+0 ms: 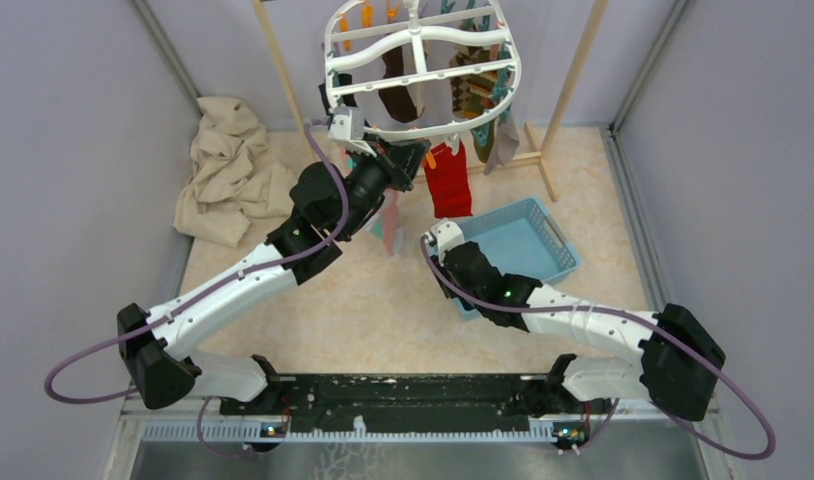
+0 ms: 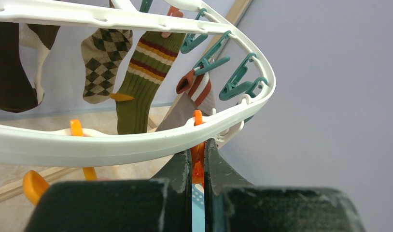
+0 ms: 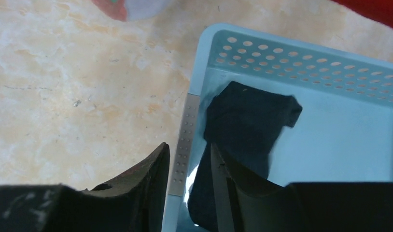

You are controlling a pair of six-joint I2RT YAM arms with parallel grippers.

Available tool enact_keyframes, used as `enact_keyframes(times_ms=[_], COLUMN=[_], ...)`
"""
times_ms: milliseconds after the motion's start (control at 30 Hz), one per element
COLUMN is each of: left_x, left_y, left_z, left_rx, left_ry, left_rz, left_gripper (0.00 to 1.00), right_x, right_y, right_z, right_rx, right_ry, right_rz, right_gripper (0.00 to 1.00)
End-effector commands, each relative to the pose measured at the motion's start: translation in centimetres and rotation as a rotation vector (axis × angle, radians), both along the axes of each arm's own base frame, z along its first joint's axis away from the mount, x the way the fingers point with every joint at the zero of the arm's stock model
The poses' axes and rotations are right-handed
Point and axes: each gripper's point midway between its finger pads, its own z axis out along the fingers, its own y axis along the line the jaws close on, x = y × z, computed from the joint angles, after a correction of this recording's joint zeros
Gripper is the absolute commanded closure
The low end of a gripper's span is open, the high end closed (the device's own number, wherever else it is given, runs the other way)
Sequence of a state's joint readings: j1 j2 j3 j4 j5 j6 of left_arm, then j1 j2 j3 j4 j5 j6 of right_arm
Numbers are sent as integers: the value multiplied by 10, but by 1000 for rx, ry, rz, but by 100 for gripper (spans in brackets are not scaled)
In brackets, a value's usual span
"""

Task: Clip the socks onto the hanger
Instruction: Adjust the sock in the bin.

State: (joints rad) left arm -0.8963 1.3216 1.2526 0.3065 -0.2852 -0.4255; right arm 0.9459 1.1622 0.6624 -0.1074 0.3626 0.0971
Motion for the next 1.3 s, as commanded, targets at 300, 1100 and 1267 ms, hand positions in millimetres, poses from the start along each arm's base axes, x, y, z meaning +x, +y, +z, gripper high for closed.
enact_keyframes(times_ms=[300,1100,1267], left_x=[-10,-8,-9], left_y=[-4,-4,-3], left_z=[5,0,2], left_rx=[16,21,24], left_ry=[-10,-9,-10], left_rz=[-43,-40,-41], left_gripper=[100,100,100], right_x=[57,27,25], right_y=[-39,-77,-71], right_z=[49,-93,-100], right_rx=[139,-211,-170], right_ry=[-31,398,428], right_rz=[-280,-371,-374], right_gripper=[56,29,45])
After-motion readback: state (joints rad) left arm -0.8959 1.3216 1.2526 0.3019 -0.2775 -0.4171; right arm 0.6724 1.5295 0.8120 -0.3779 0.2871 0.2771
